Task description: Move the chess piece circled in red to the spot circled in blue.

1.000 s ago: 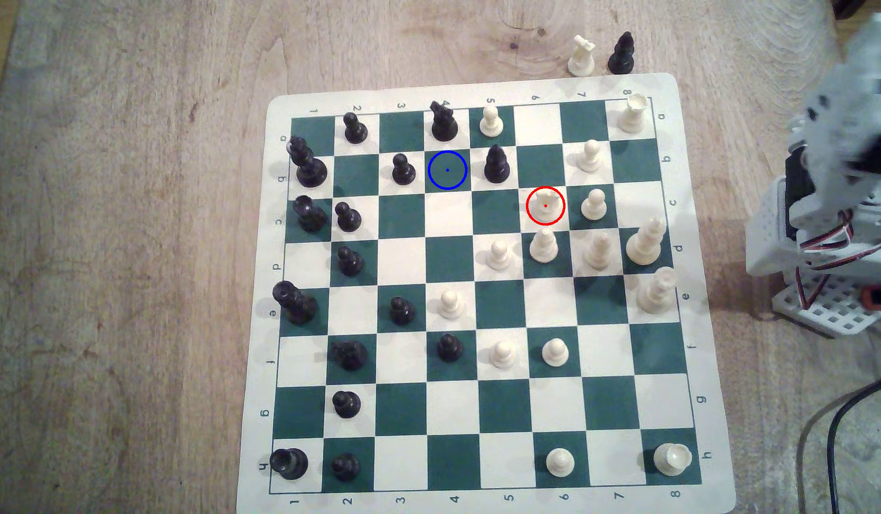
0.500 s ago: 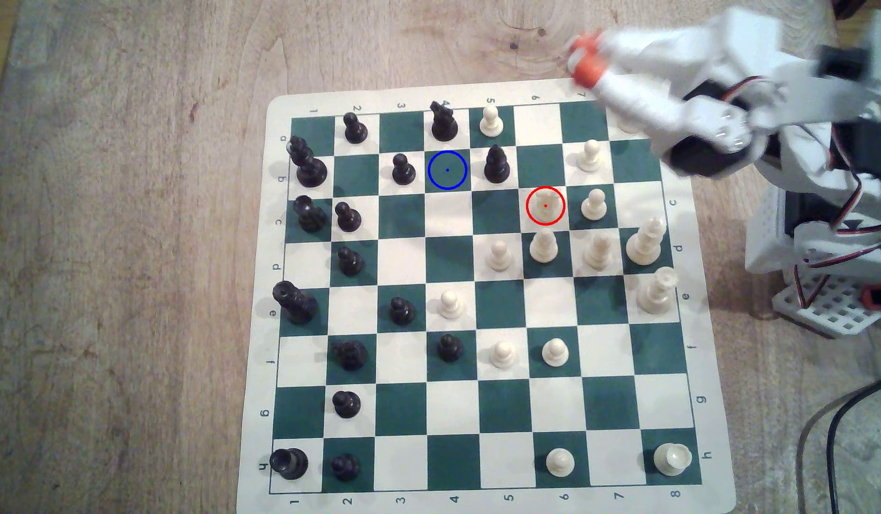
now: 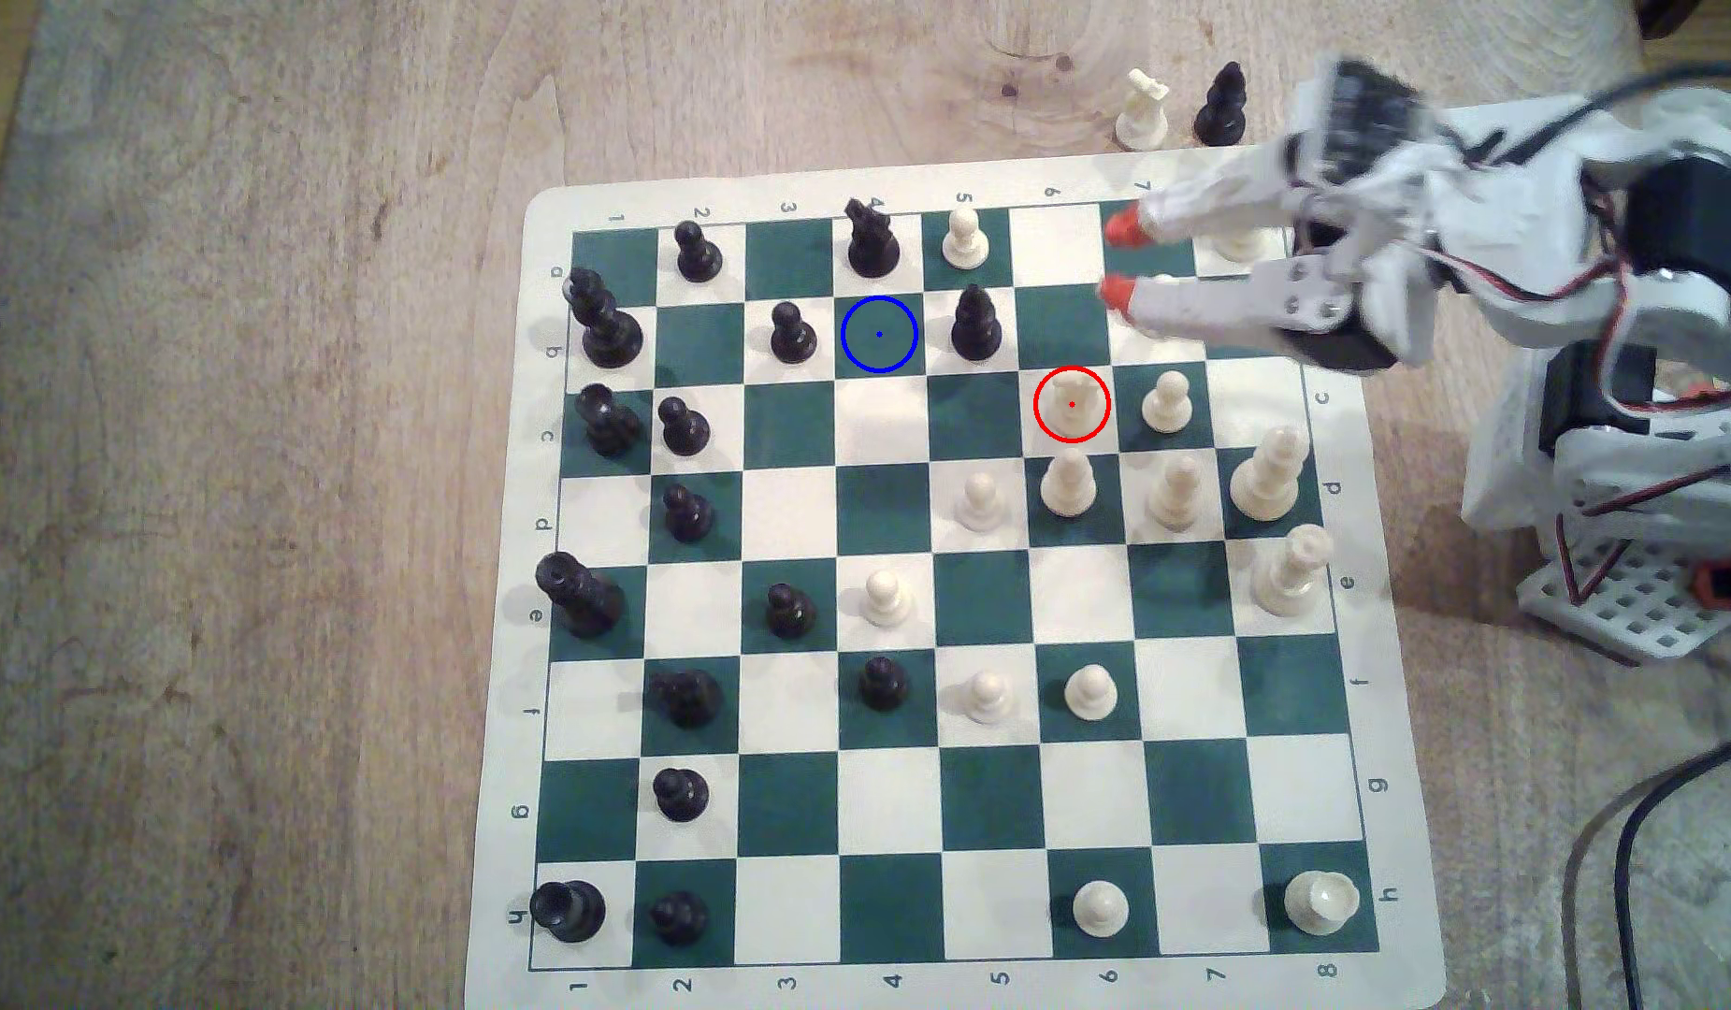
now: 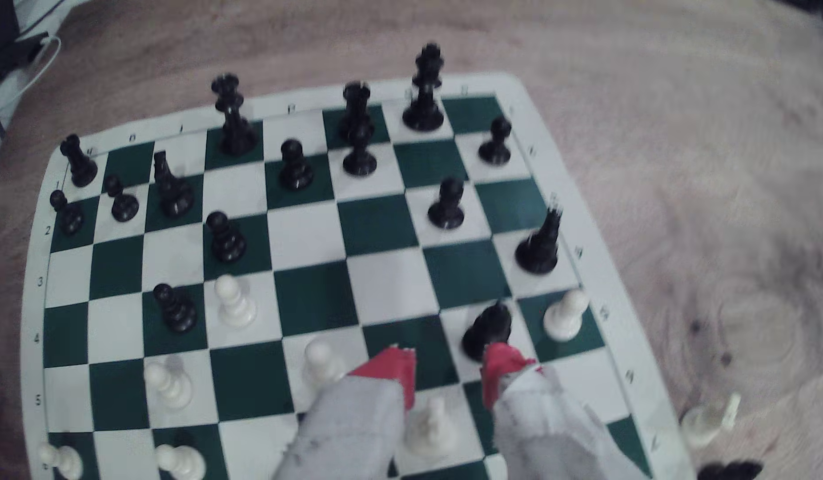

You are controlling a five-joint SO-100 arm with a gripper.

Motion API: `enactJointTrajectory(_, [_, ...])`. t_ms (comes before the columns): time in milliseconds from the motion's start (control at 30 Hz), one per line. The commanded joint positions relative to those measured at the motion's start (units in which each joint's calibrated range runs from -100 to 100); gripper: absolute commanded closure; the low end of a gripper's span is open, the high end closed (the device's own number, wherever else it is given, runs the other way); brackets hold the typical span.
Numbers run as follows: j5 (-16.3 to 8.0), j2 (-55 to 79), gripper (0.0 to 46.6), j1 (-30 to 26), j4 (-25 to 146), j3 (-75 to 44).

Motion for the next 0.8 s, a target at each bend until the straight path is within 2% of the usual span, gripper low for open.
enactJointTrajectory(0, [-5.03,11.56,32.8,1.39,4.78,-14.44])
enactJointTrajectory(167, [-4.59,19.2,31.7,2.01,7.4,-15.53])
enactJointTrajectory(300, [-5.57,25.4,31.8,2.17,8.39,-16.62])
enactJointTrajectory(567, [-5.18,31.25,30.9,2.17,4.37,-14.98])
enactJointTrajectory(700, [-4.15,35.07,31.1,2.17,1.51,-14.44])
enactJointTrajectory(767, [-2.05,36.77,31.2,2.33,-0.21,-13.17])
